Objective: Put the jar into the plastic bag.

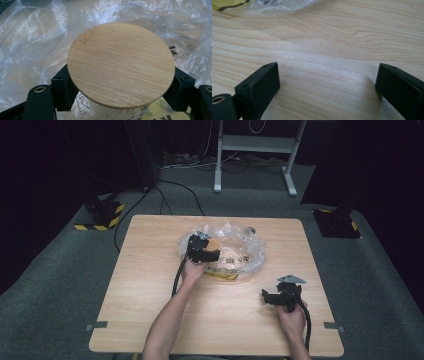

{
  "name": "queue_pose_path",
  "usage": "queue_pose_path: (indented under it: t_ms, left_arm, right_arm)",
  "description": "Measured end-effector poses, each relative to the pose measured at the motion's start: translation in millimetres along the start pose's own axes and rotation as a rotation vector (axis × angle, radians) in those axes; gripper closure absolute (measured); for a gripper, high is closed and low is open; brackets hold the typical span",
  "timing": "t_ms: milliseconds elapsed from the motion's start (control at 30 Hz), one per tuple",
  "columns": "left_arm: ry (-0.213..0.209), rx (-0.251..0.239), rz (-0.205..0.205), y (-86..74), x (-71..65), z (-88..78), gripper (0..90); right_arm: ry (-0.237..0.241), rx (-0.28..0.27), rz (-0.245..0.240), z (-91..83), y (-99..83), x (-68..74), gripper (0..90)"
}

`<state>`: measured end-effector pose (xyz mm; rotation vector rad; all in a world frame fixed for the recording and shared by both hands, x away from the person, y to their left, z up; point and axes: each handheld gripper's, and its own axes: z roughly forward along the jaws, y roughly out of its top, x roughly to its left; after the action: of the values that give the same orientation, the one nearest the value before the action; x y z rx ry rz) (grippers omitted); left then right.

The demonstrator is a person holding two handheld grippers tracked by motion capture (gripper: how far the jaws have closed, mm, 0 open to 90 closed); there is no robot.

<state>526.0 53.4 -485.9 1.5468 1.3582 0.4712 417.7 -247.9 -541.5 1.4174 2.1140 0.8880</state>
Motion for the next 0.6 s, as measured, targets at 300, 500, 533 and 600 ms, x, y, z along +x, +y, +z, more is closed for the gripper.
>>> queue_pose_path:
  t_ms: [300, 500, 533, 600]
  left_arm:
    - [0.008, 0.008, 0.001, -4.2, -0.7, 5.7, 25.6]
    - [0.011, 0.020, 0.003, -6.3, -0.5, 7.8, 25.6]
    - [0.010, 0.014, -0.006, -6.7, -1.1, 8.4, 25.6]
    - [0.011, 0.017, -0.002, -7.2, -1.1, 9.1, 25.6]
  right_arm:
    - [0.000, 0.000, 0.000, 0.0, 0.0, 0.0, 5.4]
    - [0.000, 0.000, 0.000, 0.0, 0.0, 0.0, 5.4]
    - [0.000, 0.000, 0.000, 0.0, 0.0, 0.0, 5.4]
    - [0.000, 0.000, 0.000, 0.0, 0.0, 0.0, 5.4]
